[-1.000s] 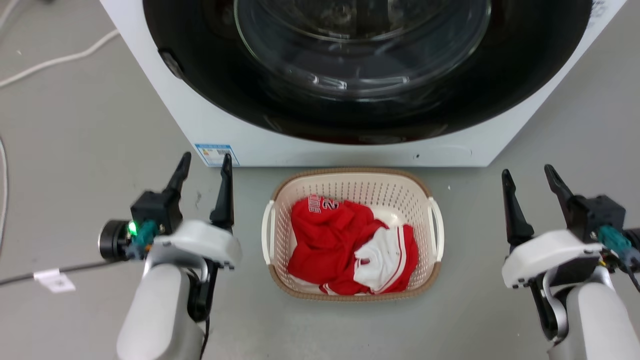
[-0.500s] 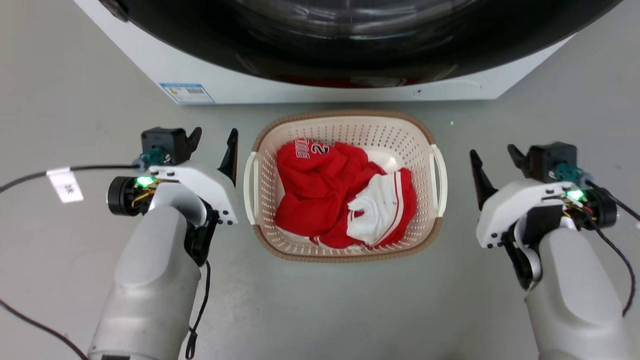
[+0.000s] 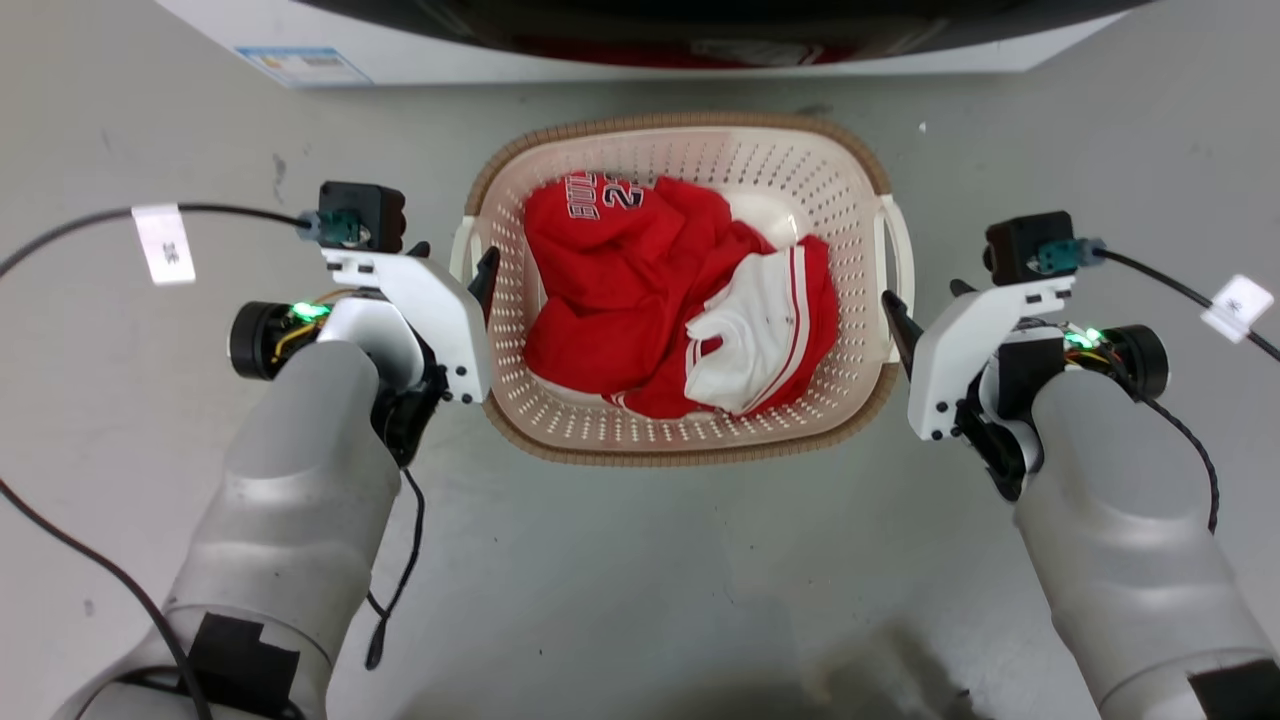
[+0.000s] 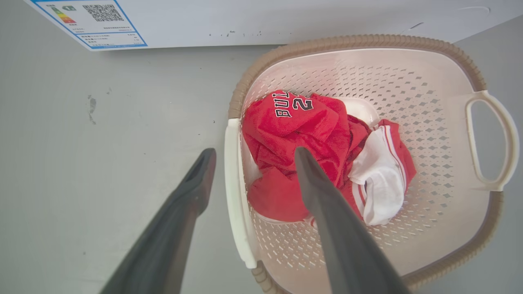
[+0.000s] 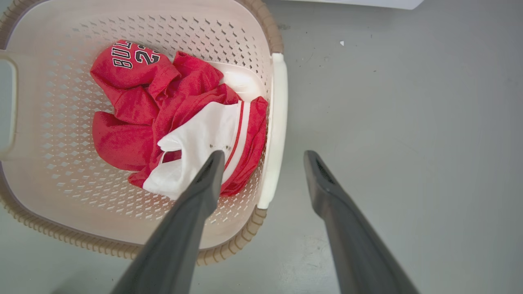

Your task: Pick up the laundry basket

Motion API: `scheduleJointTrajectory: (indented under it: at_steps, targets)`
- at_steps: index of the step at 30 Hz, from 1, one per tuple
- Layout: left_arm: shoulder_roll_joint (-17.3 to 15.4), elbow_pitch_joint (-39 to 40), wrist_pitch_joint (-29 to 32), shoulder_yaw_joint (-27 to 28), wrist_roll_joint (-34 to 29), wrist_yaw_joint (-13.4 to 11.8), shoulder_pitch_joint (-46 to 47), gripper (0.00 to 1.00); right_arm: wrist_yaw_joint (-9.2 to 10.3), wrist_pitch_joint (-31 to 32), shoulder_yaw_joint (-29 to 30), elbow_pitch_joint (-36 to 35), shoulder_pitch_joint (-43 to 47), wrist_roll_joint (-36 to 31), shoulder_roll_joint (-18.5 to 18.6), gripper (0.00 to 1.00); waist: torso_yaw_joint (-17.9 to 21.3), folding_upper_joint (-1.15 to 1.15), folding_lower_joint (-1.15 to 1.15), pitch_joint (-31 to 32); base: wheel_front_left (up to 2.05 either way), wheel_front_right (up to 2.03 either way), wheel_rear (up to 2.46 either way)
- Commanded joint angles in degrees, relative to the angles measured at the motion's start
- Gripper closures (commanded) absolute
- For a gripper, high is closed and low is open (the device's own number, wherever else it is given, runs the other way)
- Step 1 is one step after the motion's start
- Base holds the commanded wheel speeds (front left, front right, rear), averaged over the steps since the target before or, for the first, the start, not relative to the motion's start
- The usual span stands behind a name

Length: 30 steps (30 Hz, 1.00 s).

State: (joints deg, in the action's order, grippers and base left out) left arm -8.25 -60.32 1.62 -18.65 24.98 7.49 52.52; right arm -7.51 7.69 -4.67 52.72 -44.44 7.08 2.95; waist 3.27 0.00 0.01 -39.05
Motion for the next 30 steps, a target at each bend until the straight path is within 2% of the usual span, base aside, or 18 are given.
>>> scheduleJointTrajectory:
  at_steps: [1,7,18,28,29,30]
  targets:
    - [-0.6,-1.0,1.4,-1.5,1.4,-0.1,1.6,0.00,0.04,0.3,-1.0,2.5,-2.6,0.9,-0.1,0.00,0.2,0.00,-0.01,-2.0,0.00,0.00,0.00]
    - [-1.7,-2.9,6.3,-6.0,5.7,0.0,4.3,0.00,0.04,1.8,-4.7,9.4,-8.0,5.3,-0.1,0.00,0.5,0.00,-0.01,-5.0,0.00,0.00,0.00]
    - [-3.0,-3.8,14.2,-11.4,12.4,0.0,8.9,0.00,0.04,3.3,-9.2,16.5,-15.6,9.2,-0.1,0.00,0.4,0.00,-0.01,-8.8,0.00,0.00,0.00]
    - [-3.3,-4.9,15.9,-15.4,16.0,0.0,11.9,0.00,0.04,4.4,-11.9,19.2,-18.5,11.8,-0.1,0.00,0.2,0.00,-0.01,-11.0,0.00,0.00,0.00]
    - [-3.2,-5.1,16.1,-15.6,16.3,0.0,12.1,0.00,0.04,4.7,-12.1,19.4,-18.5,12.3,-0.1,0.17,0.1,0.00,-0.01,-11.1,0.00,0.00,0.00]
    - [-3.1,-5.3,16.1,-15.8,16.6,0.0,12.4,0.27,0.04,4.8,-12.3,19.4,-18.6,12.7,-0.1,0.53,0.0,0.00,-0.01,-11.3,0.00,0.00,0.00]
